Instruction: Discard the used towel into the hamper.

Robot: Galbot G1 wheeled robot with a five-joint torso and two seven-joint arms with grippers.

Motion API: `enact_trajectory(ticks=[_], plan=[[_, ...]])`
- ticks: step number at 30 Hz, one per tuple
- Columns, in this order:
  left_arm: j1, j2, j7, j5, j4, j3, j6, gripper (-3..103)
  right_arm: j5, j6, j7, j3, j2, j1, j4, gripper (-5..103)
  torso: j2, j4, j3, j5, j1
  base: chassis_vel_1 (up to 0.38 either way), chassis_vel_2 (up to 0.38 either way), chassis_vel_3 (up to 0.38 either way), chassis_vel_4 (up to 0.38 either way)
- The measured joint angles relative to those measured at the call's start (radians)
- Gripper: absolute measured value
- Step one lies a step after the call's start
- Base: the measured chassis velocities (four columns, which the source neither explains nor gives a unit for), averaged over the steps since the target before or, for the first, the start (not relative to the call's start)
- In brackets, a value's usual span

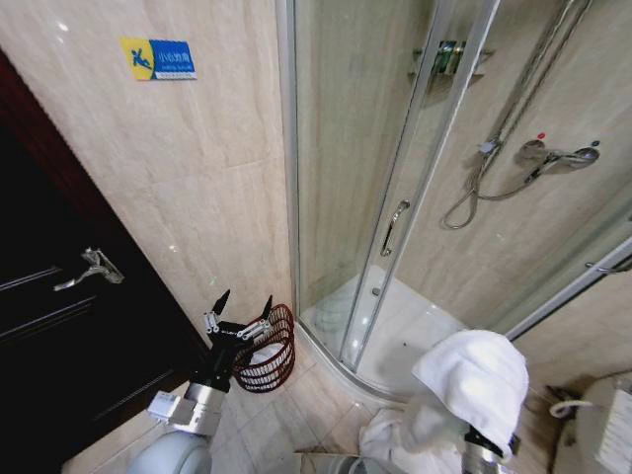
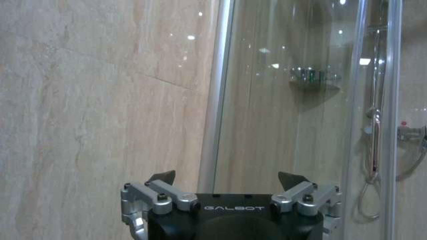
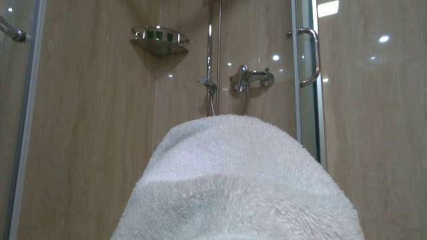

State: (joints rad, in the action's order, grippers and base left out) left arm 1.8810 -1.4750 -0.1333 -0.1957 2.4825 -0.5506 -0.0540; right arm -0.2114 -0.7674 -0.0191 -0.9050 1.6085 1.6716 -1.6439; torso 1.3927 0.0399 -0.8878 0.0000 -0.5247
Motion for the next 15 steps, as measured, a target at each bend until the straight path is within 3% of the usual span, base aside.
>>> enact_trajectory(ticks=[15], plan=[[0.000, 0.000, 0.000, 0.000, 0.000, 0.000, 0.000, 100, 0.003, -0.001, 0.003, -0.001, 0.000, -0.009, 0.013, 11, 0.000, -0.0001, 0.000, 0.0000, 0.001, 0.098, -0.088, -0.090, 0.092]])
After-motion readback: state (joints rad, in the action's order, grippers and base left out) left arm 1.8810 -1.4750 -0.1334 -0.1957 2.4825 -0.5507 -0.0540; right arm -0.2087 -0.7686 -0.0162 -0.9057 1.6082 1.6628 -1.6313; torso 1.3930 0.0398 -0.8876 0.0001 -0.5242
